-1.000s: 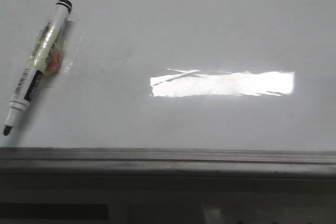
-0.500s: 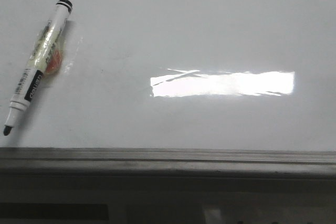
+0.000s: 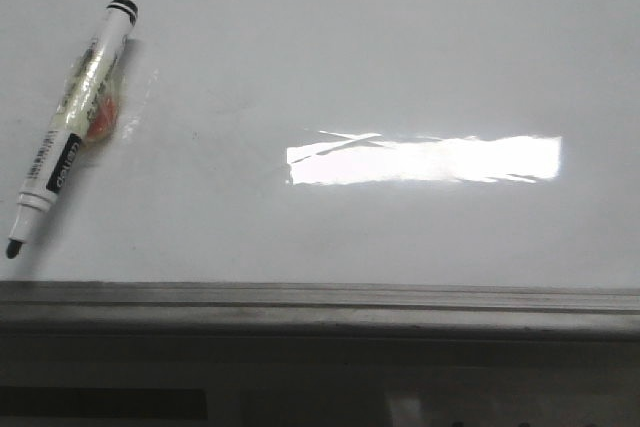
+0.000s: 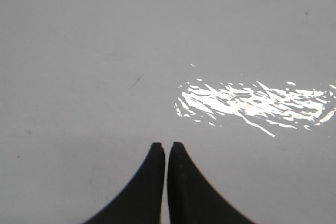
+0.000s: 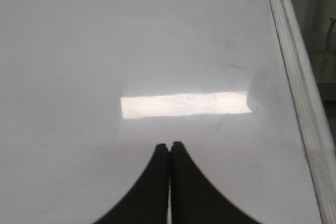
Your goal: Write number 6 on whiteboard
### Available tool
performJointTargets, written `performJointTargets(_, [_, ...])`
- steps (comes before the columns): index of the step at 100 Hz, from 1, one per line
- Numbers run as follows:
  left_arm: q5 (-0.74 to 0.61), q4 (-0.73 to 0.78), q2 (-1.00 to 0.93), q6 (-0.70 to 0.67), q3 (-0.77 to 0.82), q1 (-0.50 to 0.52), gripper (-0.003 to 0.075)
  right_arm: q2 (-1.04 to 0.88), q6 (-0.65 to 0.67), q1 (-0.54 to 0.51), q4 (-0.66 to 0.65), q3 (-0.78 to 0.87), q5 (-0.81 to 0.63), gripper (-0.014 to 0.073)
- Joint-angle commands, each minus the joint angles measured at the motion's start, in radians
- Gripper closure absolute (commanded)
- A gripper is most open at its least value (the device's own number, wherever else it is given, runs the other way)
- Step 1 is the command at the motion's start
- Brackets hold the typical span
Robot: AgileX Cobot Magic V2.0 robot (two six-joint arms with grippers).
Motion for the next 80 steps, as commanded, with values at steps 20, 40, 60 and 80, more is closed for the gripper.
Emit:
performJointTargets(20, [-0.047,-0.062,0.019,-0.004,-0.014,0.001,0.0741,0.033,0.001,0.002,0.109,-0.053,0.087,0.0657])
performJointTargets(40, [0.066,-0.026,0.193,0.057,-0.167,-0.003,0.0741,0.208,0.001,0.002,0.227,-0.176,0.191,0.0657])
performJointTargets(60, [0.065,-0.036,0.358,0.057,-0.283,-0.003,0.0710,0.345,0.001,0.002,0.227,-0.212,0.174,0.0657])
performJointTargets(80, [-0.054,-0.049,0.450,0.049,-0.284,-0.003,0.0281,0.396,0.001,0.002,0.227,-0.212,0.174,0.0657])
